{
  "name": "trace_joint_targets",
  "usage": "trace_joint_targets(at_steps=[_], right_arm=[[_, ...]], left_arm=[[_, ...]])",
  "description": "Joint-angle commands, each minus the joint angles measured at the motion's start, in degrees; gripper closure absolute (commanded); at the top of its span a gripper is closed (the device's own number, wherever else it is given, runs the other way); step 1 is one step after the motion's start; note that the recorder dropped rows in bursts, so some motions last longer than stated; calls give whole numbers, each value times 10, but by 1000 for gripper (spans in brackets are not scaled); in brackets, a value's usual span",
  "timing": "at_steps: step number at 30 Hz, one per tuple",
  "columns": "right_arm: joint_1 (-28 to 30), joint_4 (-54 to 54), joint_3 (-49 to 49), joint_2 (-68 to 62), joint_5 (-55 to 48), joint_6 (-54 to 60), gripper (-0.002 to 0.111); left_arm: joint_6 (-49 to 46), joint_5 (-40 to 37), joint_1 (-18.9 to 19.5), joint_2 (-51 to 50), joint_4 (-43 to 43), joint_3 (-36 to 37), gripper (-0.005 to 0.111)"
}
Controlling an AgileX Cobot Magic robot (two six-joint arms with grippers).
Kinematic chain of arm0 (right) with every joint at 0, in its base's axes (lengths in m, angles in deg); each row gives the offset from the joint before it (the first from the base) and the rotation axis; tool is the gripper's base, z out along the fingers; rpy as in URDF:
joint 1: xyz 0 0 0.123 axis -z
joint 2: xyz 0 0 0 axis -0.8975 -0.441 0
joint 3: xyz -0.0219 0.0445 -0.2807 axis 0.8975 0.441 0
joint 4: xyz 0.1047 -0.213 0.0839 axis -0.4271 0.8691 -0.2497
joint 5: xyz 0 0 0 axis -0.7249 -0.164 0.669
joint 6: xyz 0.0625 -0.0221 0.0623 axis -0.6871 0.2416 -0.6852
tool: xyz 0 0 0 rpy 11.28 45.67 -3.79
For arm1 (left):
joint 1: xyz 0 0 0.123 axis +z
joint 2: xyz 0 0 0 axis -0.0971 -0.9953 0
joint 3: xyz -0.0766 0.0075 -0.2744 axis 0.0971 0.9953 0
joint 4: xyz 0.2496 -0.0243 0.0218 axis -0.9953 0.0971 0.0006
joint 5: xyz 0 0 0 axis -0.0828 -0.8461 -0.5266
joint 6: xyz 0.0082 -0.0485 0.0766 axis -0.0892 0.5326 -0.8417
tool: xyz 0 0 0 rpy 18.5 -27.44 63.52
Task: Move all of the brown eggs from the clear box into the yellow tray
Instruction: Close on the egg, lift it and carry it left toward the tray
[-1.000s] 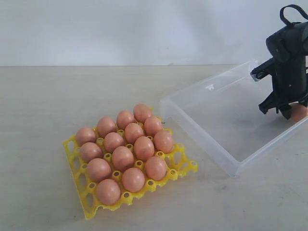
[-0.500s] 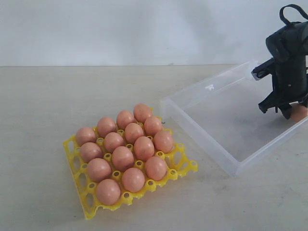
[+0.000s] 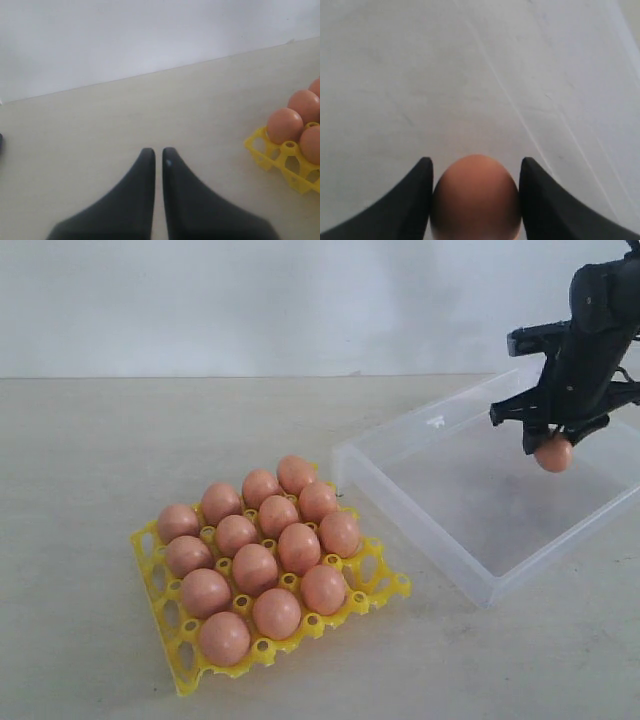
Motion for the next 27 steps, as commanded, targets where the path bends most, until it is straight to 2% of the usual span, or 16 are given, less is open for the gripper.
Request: trace_joint_targets(at_steps=[1,6,12,13,14,17,18,19,21,22,23,24,25,26,27], right_arm=[[0,-131,3,24,63,75,109],[-5,-292,30,57,162,141,109],[-36,-350,161,134,346,142,109],[-43,-359,188,147,392,142,109],[-63,-374,257,179,495,140,109],[-99,-380,351,219,650,109,109],[-119,-373,407,239,742,46,109],[-129,-366,431,245,790,-2,109],[-145,-305,485,246,899,-199,109],[-145,-240,506,240,953,-329,109],[-143,-165,516,232,1012,-403,109],[-135,-65,521,216,1092,-468,109],[-130,-2,521,209,1135,-491,109],[-119,117,521,199,1180,-544,109],[-116,184,521,194,1180,-587,109]], left_arm=[[2,0,-4,2,1,2,103],[2,0,-4,2,1,2,103],[2,0,-4,2,1,2,103],[2,0,-4,2,1,2,103],[2,0,-4,2,1,2,103],[2,0,-4,2,1,2,103],[2,0,-4,2,1,2,103],[2,0,-4,2,1,2,103],[2,0,-4,2,1,2,103],[2,0,-4,2,1,2,103],[2,0,-4,2,1,2,103],[2,0,-4,2,1,2,103],[2,0,-4,2,1,2,103],[2,0,-4,2,1,2,103],[2,0,-4,2,1,2,103]])
